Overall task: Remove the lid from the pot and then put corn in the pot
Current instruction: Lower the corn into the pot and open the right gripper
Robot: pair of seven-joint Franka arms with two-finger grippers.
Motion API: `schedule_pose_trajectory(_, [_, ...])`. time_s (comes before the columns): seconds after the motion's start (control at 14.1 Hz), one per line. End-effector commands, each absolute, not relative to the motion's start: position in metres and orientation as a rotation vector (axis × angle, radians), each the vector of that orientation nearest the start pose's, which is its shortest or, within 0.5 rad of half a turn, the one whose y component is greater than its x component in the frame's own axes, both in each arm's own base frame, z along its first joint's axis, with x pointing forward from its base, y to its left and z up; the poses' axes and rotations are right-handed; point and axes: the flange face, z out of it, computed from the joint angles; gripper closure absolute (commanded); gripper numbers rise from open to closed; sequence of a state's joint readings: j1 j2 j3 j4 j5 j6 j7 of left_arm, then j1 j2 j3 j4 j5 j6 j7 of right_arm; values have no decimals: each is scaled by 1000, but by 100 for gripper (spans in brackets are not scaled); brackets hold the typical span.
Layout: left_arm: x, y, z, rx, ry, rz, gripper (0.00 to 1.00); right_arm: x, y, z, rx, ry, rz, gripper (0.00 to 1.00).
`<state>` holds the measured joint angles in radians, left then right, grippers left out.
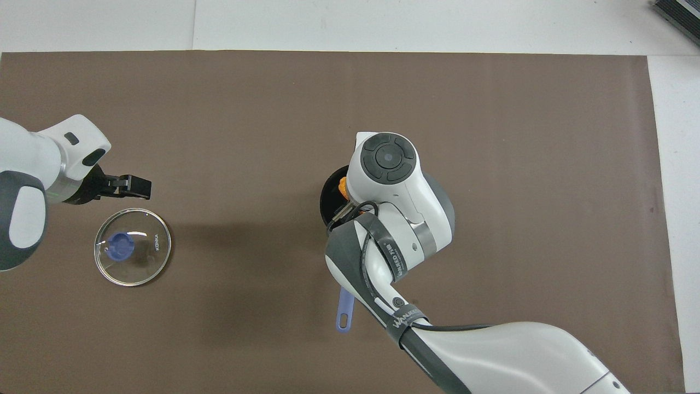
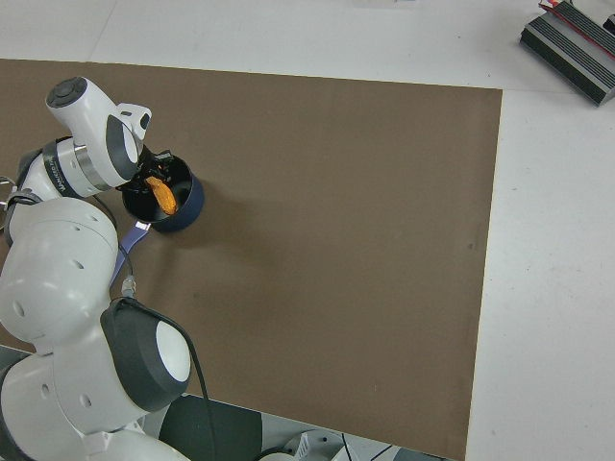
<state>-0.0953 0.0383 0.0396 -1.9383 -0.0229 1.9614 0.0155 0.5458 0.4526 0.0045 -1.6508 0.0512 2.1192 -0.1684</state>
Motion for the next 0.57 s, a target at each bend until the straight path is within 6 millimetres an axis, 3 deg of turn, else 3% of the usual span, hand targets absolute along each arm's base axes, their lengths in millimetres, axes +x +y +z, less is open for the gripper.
schedule_pose_trajectory(0.0, [578, -34, 493, -3167, 95, 95, 0, 571, 352, 351, -2905, -1087, -42, 100])
schedule_pose_trajectory(0.28, [576, -31, 544, -3161, 106, 143, 0, 565, 348, 343, -2964, -890, -26, 100])
schedule_pose_trajectory(0.5, [568, -34, 571, -3158, 124, 165, 0, 564, 348, 344, -2961, -876, -45, 96])
